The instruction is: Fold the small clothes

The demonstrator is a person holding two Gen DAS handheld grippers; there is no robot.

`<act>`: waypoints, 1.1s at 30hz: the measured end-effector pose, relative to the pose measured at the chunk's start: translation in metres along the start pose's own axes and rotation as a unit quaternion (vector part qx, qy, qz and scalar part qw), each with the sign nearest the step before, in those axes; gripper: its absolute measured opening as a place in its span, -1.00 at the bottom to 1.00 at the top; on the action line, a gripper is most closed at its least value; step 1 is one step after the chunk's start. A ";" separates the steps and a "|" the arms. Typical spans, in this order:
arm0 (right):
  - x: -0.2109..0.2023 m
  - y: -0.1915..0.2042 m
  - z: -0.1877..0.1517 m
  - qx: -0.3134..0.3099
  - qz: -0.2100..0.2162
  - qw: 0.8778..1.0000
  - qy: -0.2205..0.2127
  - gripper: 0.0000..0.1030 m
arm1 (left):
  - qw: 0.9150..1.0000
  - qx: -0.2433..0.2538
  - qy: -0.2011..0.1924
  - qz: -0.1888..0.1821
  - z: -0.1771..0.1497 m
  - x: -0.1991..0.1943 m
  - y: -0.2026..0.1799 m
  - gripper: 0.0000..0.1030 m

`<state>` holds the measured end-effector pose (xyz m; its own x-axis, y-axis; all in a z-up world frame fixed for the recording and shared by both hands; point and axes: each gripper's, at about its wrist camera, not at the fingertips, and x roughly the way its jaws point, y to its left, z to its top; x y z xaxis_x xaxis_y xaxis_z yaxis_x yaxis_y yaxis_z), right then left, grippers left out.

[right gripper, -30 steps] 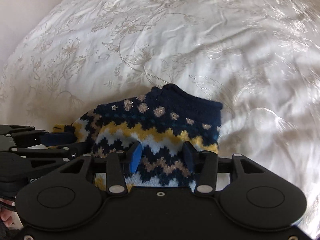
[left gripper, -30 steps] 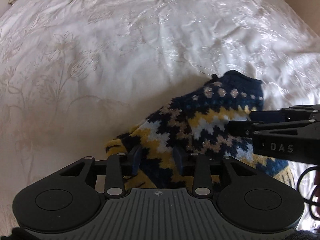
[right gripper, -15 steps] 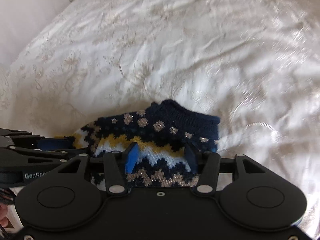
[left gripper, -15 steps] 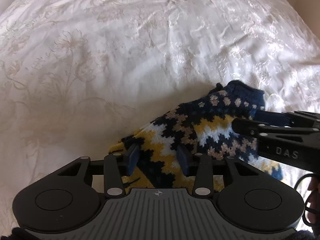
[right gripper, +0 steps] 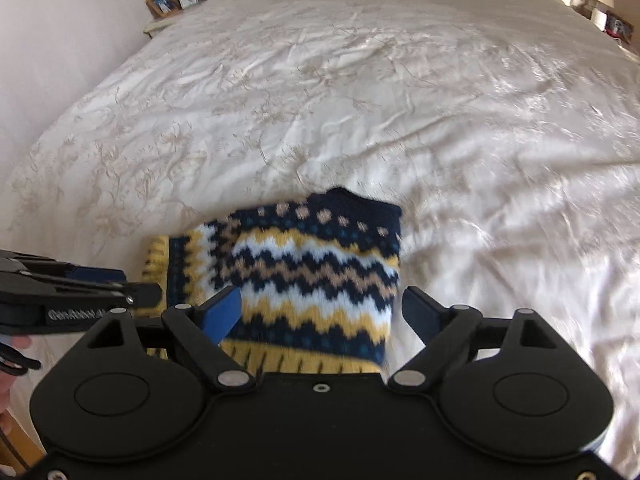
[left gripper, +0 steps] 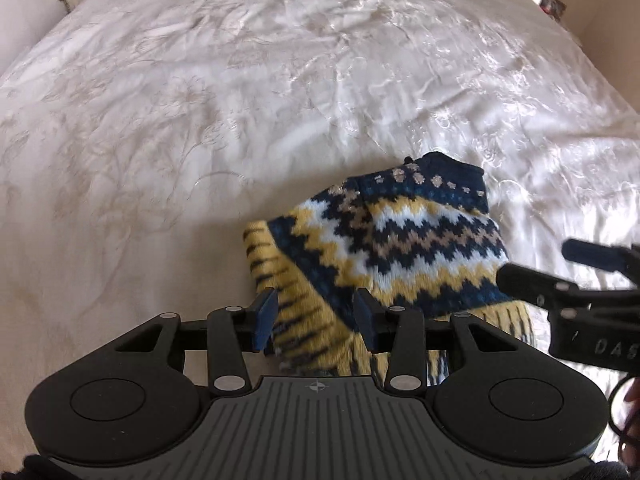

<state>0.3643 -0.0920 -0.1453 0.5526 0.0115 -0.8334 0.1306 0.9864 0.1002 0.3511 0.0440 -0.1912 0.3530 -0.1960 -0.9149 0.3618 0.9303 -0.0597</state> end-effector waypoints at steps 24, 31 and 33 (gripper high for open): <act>-0.123 -0.004 -0.088 0.028 -0.030 0.998 -0.041 0.99 | 0.996 -0.005 -0.059 0.060 -0.098 -0.105 -0.057 -0.21; -0.147 -0.003 -0.102 0.025 -0.031 0.997 -0.060 0.99 | 0.995 -0.006 -0.070 0.066 -0.119 -0.123 -0.065 -0.21; -0.152 0.000 -0.104 0.022 -0.030 0.997 -0.064 0.99 | 0.995 -0.011 -0.071 0.066 -0.124 -0.127 -0.064 -0.21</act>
<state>0.1945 -0.0768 -0.0753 0.6423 -0.0706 -0.7632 0.2015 0.9763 0.0792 0.1763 0.0473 -0.1208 0.5148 -0.1111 -0.8501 0.2853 0.9572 0.0477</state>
